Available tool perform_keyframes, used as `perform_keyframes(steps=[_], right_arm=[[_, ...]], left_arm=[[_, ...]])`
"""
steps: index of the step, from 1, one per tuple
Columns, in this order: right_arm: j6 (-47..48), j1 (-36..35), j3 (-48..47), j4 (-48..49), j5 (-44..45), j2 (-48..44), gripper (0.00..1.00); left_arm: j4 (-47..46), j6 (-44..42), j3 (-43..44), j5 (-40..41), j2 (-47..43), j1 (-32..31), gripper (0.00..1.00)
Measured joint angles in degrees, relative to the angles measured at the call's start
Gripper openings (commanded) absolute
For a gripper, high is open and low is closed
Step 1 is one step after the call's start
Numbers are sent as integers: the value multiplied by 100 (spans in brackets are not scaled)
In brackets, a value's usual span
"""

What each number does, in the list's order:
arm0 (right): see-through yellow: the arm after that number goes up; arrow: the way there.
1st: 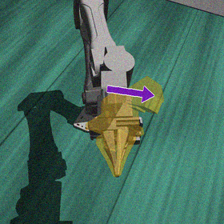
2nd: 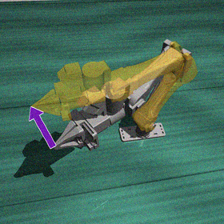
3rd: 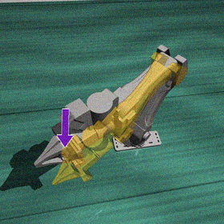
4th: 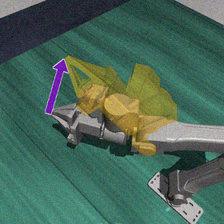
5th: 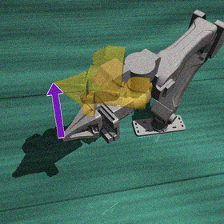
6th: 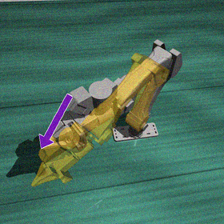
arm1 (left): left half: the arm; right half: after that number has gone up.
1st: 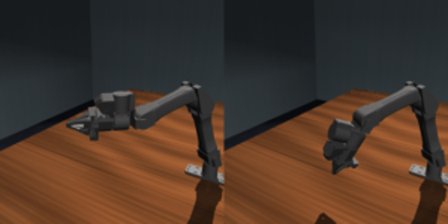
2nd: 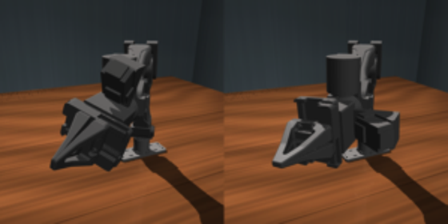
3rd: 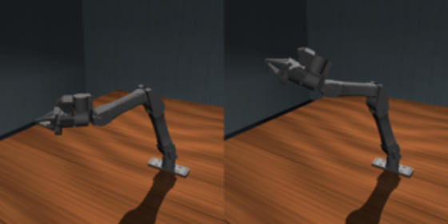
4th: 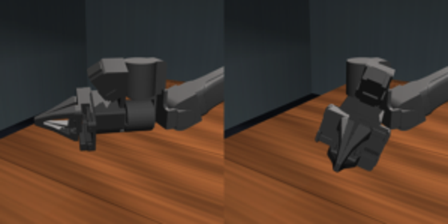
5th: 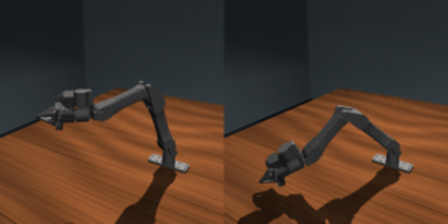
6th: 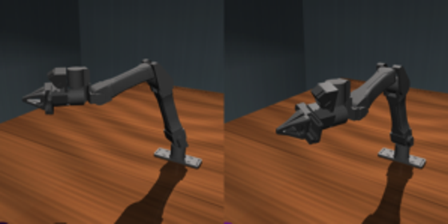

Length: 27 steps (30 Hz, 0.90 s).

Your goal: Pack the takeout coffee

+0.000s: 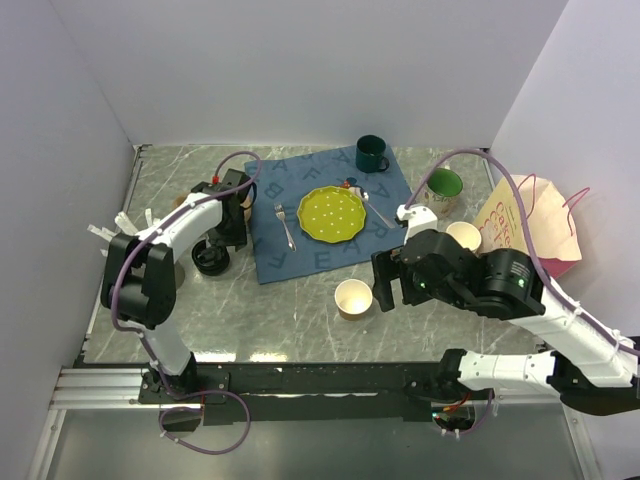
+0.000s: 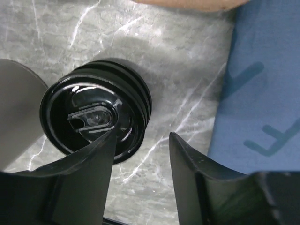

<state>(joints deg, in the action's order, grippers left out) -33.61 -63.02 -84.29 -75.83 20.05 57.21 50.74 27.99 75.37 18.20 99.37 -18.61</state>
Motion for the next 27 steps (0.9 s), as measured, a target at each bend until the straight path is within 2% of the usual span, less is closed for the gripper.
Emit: perform_keyframes(steps=[13,18,22,27], right_arm=[[2,0,-2,-116,55,238,100],[20,0,-4,-144,116,315,100],[31,0,-4,-144,140,404,100],[52,0,-4,-144,151,487,100]], left_arm=[[-168,-243,-109,-153,251,166,34],[-184,-284,-114,-188,254,166,29],[-166,-291,-111,-192,254,166,16],[-70,-308,-111,-188,254,166,22]])
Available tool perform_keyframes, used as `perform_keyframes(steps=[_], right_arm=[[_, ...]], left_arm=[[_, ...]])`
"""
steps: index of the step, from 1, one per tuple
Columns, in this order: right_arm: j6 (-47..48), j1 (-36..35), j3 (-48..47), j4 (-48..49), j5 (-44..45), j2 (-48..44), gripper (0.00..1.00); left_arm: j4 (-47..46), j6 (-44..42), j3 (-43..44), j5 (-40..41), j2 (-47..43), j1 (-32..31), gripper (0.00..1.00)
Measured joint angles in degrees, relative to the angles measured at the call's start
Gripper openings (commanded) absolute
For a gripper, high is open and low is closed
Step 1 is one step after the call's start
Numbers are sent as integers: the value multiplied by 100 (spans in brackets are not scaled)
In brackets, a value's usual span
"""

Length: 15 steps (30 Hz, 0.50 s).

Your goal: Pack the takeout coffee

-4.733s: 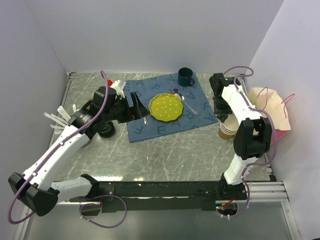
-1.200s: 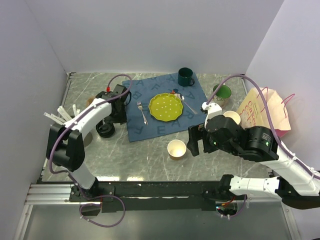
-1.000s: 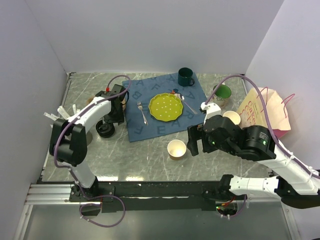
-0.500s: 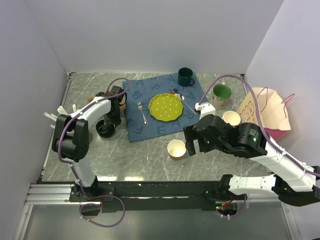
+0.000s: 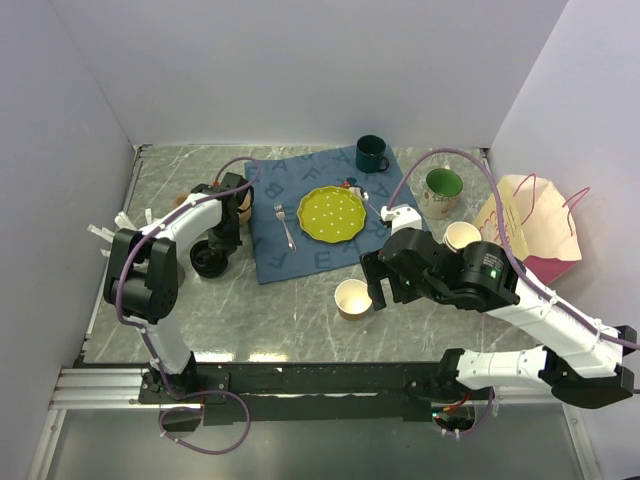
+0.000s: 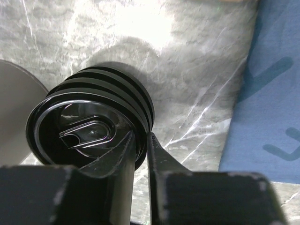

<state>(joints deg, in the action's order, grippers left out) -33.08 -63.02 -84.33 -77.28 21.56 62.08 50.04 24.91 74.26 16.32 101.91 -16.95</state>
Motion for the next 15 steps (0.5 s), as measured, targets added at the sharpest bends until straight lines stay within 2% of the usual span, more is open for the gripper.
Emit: perform_keyframes(steps=[2,4,6,8,9,13,15], right_arm=[[17,0,0,0,2,9,100],[35,0,0,0,2,9,100],[57,0,0,0,4,11,100],[61,0,0,0,2,22,100],[63,0,0,0,2,31,100],[81,0,0,0,2,74,100],[96,0,0,0,0,92,100]], left_arm=[[57,-2,0,4,0,0,22],[90,0,0,4,0,0,17],[127,0,2,2,0,0,17],[181,-4,7,0,0,0,30],[210,-9,15,0,0,0,34],[308,-2,111,-15,-4,0,15],[319,-2,144,-28,-4,0,11]])
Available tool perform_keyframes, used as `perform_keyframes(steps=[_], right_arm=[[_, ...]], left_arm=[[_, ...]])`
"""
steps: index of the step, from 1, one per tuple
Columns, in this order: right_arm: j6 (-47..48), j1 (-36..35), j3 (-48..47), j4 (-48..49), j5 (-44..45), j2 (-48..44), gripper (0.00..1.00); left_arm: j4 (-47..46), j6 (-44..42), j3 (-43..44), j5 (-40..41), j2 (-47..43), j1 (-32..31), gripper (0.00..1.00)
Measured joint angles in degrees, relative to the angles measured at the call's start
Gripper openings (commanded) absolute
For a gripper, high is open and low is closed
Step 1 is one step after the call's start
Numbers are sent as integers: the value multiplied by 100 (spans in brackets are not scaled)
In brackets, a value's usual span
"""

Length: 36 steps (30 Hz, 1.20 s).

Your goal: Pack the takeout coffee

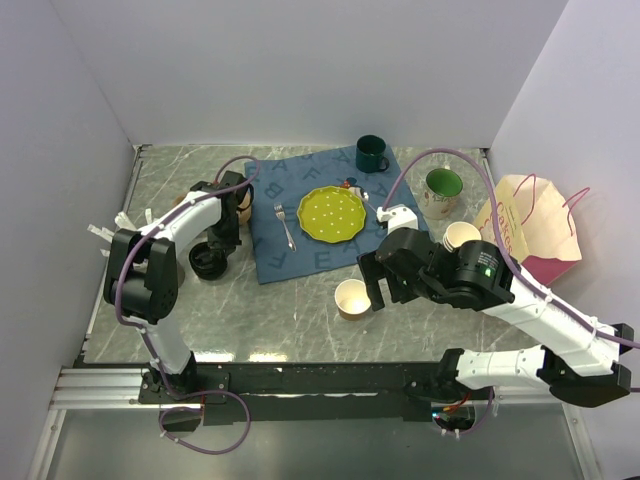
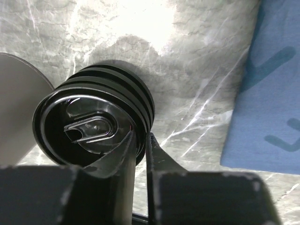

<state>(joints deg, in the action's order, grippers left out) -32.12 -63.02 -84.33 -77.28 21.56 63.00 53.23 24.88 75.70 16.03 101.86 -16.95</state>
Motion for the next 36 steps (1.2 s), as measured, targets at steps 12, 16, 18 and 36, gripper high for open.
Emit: perform_keyframes(steps=[12,16,18,36], right_arm=[[4,0,0,-2,0,15,100],[17,0,0,0,2,13,100],[31,0,0,22,0,-13,100],[-96,2258,1019,3438,-2430,-1668,83]], left_arm=[[264,-4,105,-9,-2,0,11],[428,39,339,-48,-61,0,10],[522,79,522,-170,-155,4,9],[-3703,3211,-310,-5812,-3112,-79,14]])
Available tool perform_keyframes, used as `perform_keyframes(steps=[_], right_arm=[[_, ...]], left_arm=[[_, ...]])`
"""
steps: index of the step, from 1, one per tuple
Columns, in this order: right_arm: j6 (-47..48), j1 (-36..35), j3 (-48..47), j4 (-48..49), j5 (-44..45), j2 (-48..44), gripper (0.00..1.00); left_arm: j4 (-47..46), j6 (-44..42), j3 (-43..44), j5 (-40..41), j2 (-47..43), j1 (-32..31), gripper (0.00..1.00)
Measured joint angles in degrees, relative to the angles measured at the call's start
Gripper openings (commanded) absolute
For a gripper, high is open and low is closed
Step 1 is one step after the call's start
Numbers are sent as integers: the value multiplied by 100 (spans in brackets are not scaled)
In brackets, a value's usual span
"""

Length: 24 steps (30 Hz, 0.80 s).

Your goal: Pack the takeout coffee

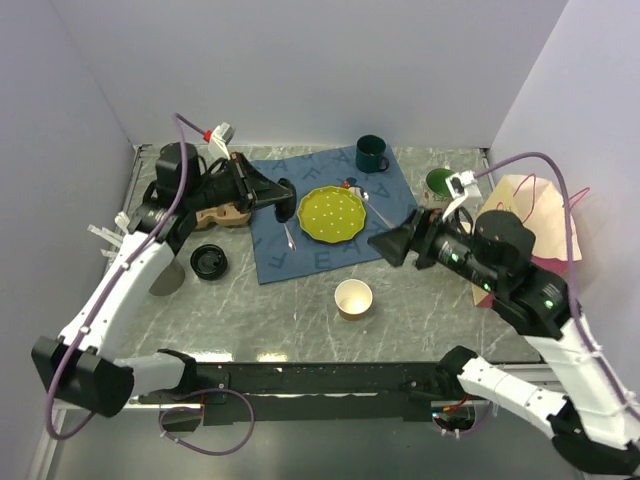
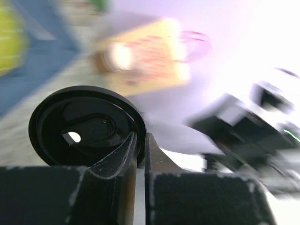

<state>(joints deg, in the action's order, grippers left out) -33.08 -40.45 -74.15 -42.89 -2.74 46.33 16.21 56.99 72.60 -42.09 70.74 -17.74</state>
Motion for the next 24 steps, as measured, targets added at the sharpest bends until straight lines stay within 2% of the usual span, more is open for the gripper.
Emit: perform_keyframes(steps=[2,4,5,10,15,20,24], right_arm=[[-297,610,341,599,-785,57,76],[-564,918,573,1115,-1513,175,69],[-693,1014,632,1362,-1843,258,65],[-1325,1115,1003,2721,-3016,660,59],[-2041,1152,1152,3469,-3442,820,57],[-2852,1156,1152,4249,-3681,1161,55],[-3187,1156,1132,4417,-3742,1427,54]], left_arm=[[-730,557,-173,-354,-188,-50,14],[-1449,1091,-293,-649,-328,-92,14],[-1670,1270,-323,-734,-369,-109,14],[-2970,2245,-627,-1139,-625,-184,16],[-3807,2839,-802,-1311,-767,-245,17],[-4079,2955,-802,-1362,-868,-354,18],[-4240,3003,-802,-1362,-874,-428,18]])
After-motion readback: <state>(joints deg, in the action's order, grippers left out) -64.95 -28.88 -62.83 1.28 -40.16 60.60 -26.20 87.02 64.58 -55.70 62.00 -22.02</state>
